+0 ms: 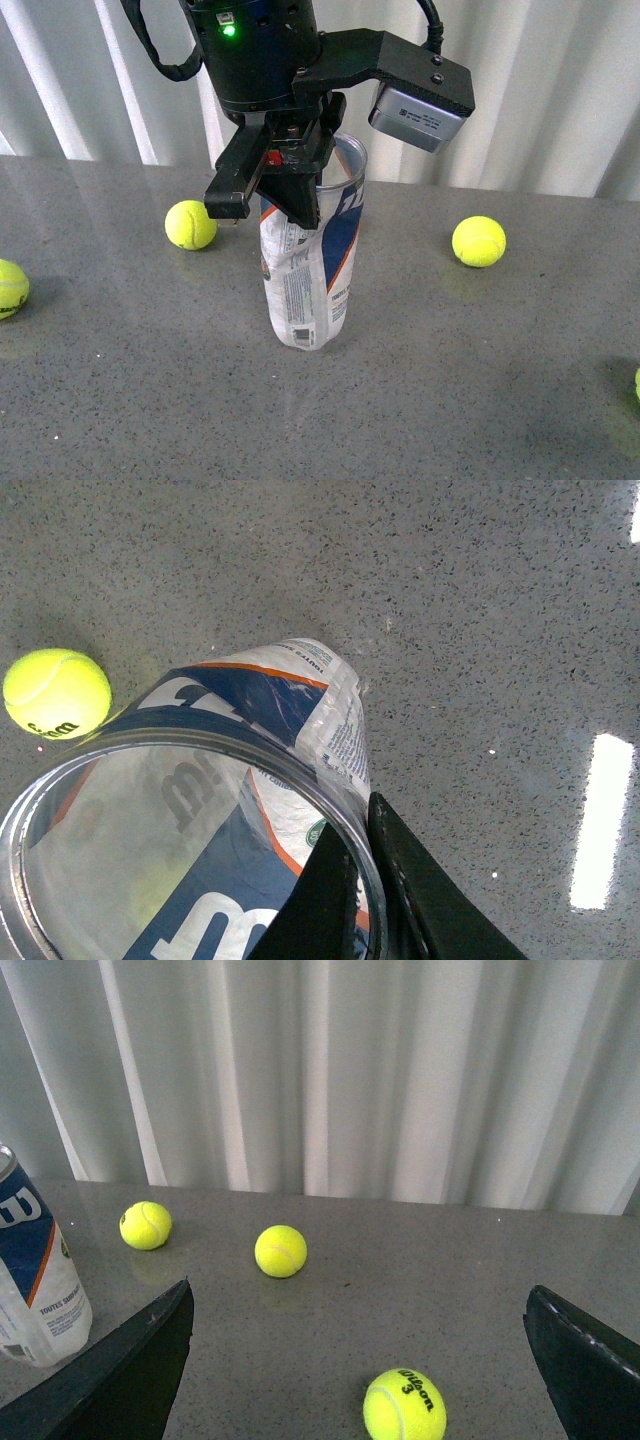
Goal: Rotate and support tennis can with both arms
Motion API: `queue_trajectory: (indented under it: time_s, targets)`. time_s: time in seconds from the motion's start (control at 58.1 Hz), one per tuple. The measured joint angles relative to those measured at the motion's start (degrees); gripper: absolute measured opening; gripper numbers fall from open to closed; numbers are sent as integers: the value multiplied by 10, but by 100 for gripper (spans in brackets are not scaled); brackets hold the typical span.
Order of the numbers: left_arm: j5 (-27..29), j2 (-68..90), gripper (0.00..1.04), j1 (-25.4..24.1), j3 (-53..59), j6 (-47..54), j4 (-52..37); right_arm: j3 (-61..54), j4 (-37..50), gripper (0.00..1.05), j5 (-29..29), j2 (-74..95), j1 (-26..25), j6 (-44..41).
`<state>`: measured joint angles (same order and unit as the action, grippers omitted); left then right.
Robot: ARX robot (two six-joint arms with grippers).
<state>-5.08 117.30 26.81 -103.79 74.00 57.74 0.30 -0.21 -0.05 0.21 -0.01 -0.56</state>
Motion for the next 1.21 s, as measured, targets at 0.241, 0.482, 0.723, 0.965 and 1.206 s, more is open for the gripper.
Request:
queue_trajectory:
  time_s: [0.241,0.482,0.723,0.965,1.206]
  targets:
    - [-11,5,4,-8,0,2,6,0,0,98,0,0,0,0]
    - [-15,6,4,-13,19,5,8,0,0,98,0,0,0,0]
    - [-25,7,25,-12,29,7,-8,0,0,98,0,0,0,0]
    - [-25,8,67,-13,26,5,-12,0,0,98,0,0,0,0]
    - [-44,-5,99,-20,23,3,-19,0,0,98,0,0,0,0]
